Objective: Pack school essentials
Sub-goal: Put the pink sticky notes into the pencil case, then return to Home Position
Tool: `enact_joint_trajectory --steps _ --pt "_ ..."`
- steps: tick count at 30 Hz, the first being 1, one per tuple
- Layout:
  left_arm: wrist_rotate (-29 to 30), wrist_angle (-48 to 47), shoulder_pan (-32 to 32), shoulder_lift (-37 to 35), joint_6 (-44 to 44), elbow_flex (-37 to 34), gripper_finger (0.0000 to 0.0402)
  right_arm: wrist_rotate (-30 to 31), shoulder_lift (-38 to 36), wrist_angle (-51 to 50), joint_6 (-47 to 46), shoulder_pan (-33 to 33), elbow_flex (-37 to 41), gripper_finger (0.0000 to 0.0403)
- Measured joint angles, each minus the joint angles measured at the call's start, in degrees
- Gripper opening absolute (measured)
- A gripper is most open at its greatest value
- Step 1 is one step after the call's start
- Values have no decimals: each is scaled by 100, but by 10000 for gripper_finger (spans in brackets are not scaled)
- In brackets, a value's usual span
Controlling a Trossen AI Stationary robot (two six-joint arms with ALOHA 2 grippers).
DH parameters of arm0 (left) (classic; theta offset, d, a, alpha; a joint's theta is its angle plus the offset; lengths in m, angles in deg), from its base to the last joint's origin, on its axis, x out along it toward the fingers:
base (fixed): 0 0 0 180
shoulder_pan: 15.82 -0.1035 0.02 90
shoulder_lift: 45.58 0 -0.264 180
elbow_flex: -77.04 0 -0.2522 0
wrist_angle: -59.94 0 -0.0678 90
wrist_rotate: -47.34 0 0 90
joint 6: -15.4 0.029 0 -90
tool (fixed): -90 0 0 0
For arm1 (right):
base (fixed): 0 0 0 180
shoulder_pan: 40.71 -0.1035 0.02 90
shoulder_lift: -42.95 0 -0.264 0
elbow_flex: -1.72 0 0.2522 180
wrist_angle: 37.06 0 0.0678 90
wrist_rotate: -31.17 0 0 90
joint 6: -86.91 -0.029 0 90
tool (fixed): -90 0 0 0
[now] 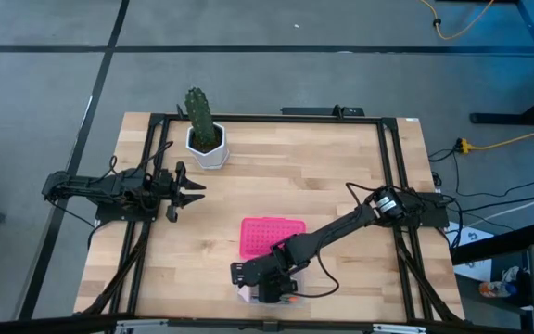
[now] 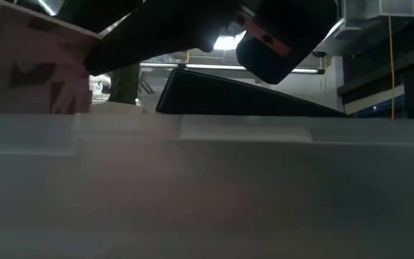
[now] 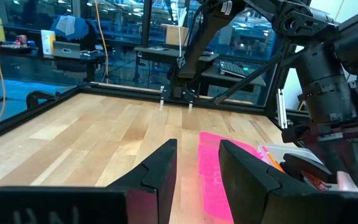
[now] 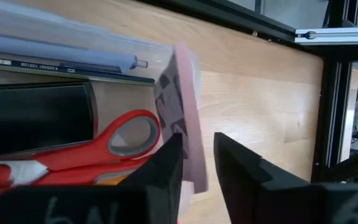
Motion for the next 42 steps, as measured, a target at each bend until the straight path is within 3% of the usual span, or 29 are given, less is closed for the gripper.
enact_joint_trajectory --steps 6,12,21,26,30,33,39,42 --pt "0 1 -1 0 1 0 114 35 0 -118 -30 0 0 118" --pt "0 1 0 0 0 0 114 956 -1 -733 -322 -13 0 136" --pt "0 0 -2 0 2 0 114 1663 -4 -1486 -335 -98 0 139" --pt "0 0 0 -1 2 -1 114 2090 -140 -2142 -805 -273 0 139" --pt "-1 0 -2 -1 1 0 114 2211 -491 -2544 -1907 -328 0 139" --pt "-1 1 -2 -1 2 0 114 2090 -841 -2949 -3335 -318 -2 139" --pt "0 1 -1 -2 1 0 114 610 -1450 -3912 -6782 -268 -9 139" --pt "-1 1 -1 -1 0 0 114 168 -1698 -4308 -7915 -291 -9 139"
